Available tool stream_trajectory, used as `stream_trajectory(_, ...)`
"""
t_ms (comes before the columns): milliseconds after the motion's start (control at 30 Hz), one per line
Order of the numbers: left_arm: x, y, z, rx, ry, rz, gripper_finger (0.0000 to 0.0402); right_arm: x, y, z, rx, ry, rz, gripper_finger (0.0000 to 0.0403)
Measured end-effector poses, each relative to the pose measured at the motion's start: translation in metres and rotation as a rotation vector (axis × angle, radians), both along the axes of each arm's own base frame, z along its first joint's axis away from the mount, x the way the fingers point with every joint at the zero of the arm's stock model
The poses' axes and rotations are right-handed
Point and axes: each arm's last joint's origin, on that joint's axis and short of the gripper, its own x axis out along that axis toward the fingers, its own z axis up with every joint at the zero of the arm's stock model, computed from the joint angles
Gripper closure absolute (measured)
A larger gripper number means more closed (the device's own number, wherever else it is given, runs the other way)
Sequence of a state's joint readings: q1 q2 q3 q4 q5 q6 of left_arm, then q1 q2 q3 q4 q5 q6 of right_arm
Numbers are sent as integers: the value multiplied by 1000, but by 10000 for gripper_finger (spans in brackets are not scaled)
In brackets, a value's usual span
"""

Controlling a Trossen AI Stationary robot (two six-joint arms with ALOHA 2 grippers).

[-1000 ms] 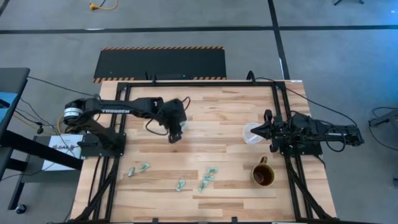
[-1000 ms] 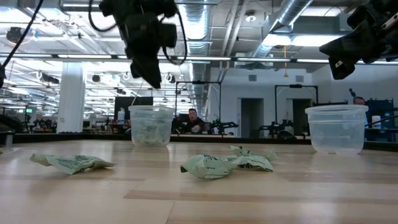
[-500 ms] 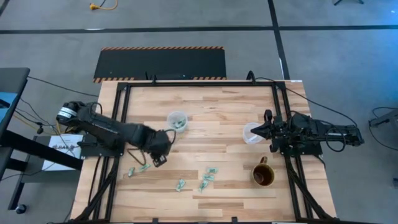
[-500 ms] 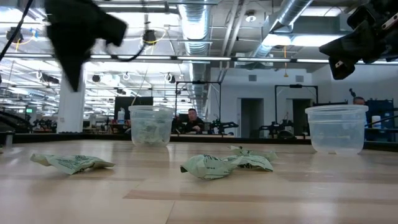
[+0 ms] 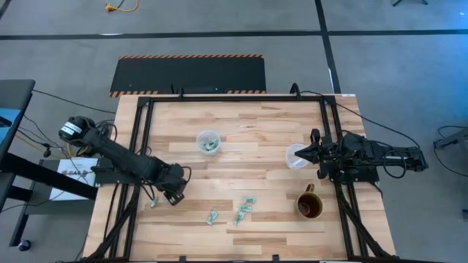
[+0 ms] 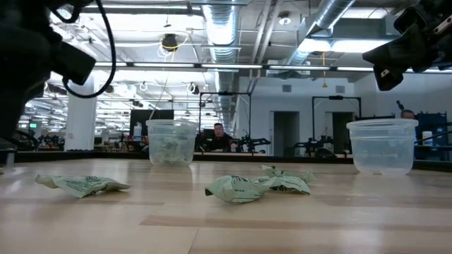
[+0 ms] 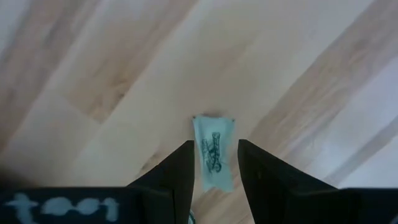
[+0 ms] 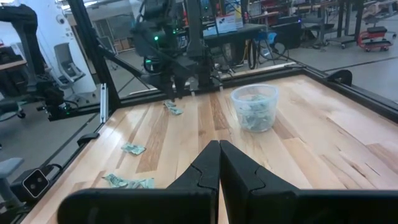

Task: Pick and place Stevia / Truvia into bins
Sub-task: Put the white stevia packet into the left transparent container

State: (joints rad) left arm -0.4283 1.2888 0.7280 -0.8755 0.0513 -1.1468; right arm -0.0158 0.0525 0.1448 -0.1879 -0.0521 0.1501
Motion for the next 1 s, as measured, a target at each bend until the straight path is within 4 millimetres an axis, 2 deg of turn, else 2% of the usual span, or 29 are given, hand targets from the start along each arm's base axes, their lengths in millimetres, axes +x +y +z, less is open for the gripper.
stream_trajectory(300,-10,-13,-17,-49,8,-54,290,0,0,0,0,0,0,403)
stream_trajectory(633,-14,-18,-17,-31,4,-59,288,0,0,0,0,0,0,403)
stream_trajectory(1000,-14,-18,-17,-25,3,-40,218,0,0,0,0,0,0,403)
